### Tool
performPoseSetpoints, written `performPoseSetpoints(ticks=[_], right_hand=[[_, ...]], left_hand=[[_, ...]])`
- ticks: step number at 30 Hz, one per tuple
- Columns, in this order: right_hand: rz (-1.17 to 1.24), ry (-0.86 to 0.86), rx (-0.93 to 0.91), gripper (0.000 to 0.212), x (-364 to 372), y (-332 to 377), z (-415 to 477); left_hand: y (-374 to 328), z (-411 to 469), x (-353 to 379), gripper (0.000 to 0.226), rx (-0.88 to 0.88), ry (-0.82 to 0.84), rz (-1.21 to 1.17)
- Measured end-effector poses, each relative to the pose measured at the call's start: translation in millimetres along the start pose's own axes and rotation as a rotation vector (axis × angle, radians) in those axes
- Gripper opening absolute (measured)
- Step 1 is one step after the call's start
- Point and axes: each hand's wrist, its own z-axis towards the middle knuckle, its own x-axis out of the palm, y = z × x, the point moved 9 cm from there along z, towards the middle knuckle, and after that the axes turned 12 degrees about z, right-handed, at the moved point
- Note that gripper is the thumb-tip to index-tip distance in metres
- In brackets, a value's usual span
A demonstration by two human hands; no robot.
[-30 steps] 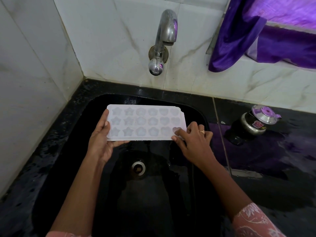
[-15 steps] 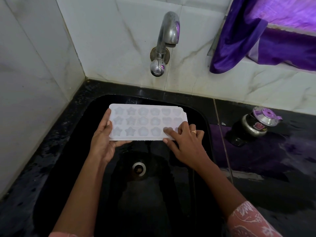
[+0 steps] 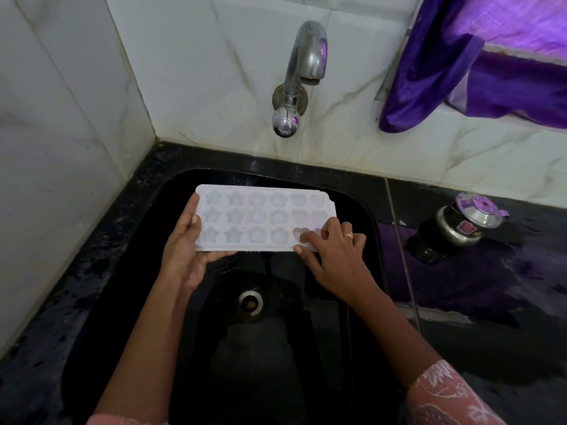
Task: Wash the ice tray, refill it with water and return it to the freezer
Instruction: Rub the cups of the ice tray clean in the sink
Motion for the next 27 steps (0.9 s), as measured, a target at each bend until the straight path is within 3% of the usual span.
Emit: performPoseSetpoints(ticks=[27], right_hand=[[0.012,-0.141,-0.036,0.043,-11.7,20.2,-0.9]], left_hand=[[2.9,-2.0,3.8,0.038,0.005,0.004,0.008]])
